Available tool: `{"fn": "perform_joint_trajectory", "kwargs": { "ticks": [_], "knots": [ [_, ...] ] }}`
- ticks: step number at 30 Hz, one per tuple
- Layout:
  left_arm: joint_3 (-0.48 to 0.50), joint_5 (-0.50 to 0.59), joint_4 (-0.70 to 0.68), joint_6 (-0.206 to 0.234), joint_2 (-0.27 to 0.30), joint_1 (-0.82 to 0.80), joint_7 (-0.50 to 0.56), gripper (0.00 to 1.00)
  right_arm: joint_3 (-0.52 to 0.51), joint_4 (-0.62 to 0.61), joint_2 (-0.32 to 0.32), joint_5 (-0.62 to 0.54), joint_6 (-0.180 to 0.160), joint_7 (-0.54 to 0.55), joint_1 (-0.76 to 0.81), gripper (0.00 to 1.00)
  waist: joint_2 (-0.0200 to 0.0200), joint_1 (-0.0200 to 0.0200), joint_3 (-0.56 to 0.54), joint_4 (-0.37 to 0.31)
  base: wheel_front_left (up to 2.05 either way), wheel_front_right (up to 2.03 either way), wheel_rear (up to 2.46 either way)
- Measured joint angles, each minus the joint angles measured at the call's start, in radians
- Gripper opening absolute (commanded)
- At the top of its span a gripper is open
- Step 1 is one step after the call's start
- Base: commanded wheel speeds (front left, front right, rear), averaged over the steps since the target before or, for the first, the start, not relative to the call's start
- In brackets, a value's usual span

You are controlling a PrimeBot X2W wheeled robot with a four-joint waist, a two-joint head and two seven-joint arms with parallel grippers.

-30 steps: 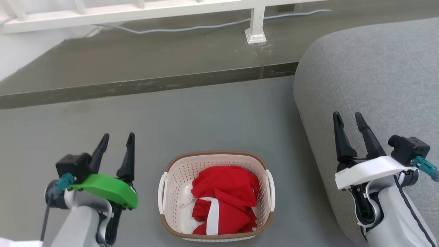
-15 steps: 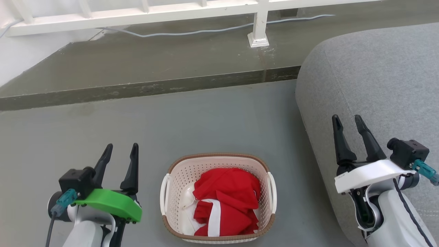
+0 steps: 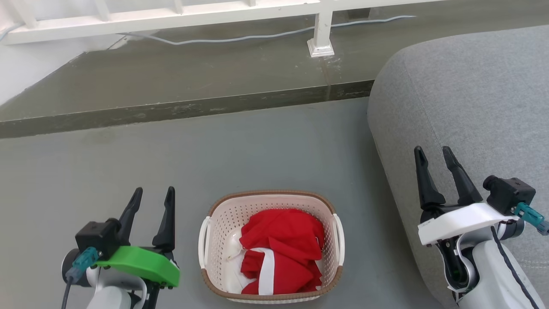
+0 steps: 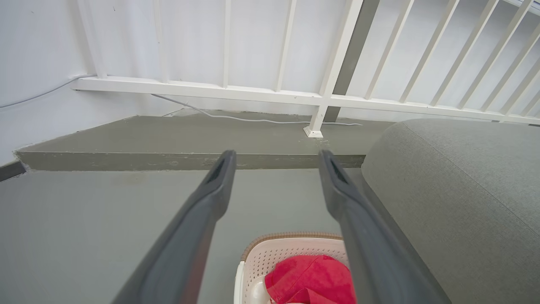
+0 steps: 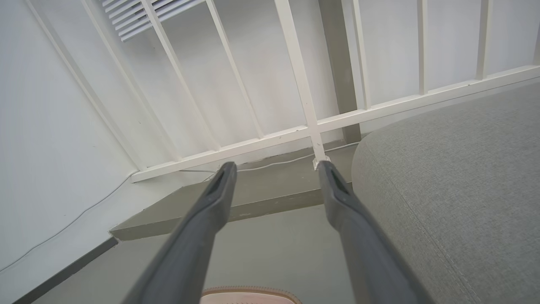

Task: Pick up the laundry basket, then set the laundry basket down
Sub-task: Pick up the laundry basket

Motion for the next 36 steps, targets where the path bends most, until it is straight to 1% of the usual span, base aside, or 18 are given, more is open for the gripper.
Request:
{"fn": "perform_joint_trajectory", "kwargs": {
  "ticks": [12,18,28,36],
  "knots": [
    [0.016,0.015,-0.021,-0.001,-0.006,0.029,0.0,1.0,0.001,0.002,-0.001,-0.001,0.0,0.0,0.004,1.0,0.0,0.0,0.009,-0.008,0.0,0.0,0.0],
    [0.009,0.035,-0.024,-0.009,-0.007,0.031,0.0,1.0,0.001,0.002,-0.003,-0.001,0.0,0.0,0.011,1.0,0.0,0.0,0.04,-0.009,0.0,0.0,0.0],
    [-0.009,0.047,-0.017,-0.014,-0.006,0.016,0.0,1.0,0.003,0.015,-0.005,0.01,0.0,0.0,-0.003,1.0,0.0,0.0,0.139,-0.009,0.0,0.0,0.0],
    [-0.008,0.049,0.022,-0.019,0.004,-0.078,0.0,1.0,0.025,0.054,-0.003,0.02,0.0,0.0,-0.077,1.0,0.0,0.0,0.255,-0.006,0.0,0.0,0.0]
  ]
}}
